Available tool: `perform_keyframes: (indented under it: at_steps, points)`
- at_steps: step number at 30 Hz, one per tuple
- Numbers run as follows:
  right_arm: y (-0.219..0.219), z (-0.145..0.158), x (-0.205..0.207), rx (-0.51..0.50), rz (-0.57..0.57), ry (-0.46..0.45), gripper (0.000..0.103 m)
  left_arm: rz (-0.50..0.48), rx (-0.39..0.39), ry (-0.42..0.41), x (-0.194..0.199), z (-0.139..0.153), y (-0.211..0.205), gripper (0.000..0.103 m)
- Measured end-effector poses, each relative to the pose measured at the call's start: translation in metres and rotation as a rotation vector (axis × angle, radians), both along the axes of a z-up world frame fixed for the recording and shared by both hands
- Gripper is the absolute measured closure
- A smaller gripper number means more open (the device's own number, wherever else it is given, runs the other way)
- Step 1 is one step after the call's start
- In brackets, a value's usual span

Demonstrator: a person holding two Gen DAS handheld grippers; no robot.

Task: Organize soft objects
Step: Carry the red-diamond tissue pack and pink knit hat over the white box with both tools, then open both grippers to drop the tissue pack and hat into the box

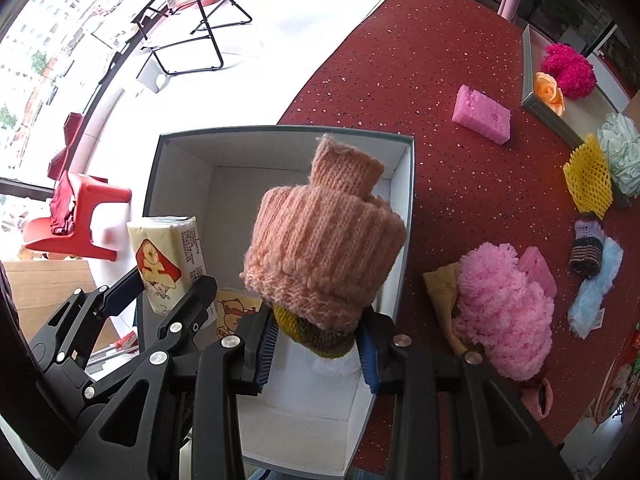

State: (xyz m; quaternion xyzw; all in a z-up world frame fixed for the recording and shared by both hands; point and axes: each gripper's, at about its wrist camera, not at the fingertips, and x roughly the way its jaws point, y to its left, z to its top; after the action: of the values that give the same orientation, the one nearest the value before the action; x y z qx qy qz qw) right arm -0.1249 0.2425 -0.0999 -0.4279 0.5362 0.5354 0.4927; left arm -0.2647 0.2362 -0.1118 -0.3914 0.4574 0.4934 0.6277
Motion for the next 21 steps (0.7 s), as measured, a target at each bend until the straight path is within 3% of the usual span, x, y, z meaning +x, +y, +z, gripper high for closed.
perform_keyframes:
  at_steps: [15, 16, 17, 19, 21]
  points:
    - [0.004, 0.000, -0.003, 0.004, 0.004, -0.016, 0.064, -0.025, 0.006, 0.018, 0.005, -0.002, 0.005, 0.048]
    - [0.004, 0.000, -0.003, 0.006, 0.006, -0.016, 0.064, -0.029, 0.011, 0.018, 0.005, -0.002, 0.005, 0.043]
    - [0.005, 0.001, -0.004, 0.010, 0.007, -0.020, 0.064, -0.030, 0.017, 0.023, 0.005, -0.001, 0.004, 0.025]
    - [0.005, 0.003, -0.004, 0.024, 0.014, -0.025, 0.055, -0.025, 0.043, 0.040, 0.004, 0.003, 0.003, 0.006]
    - [0.005, 0.006, -0.006, 0.039, 0.027, -0.032, 0.031, -0.018, 0.071, 0.038, 0.002, 0.008, 0.001, 0.004]
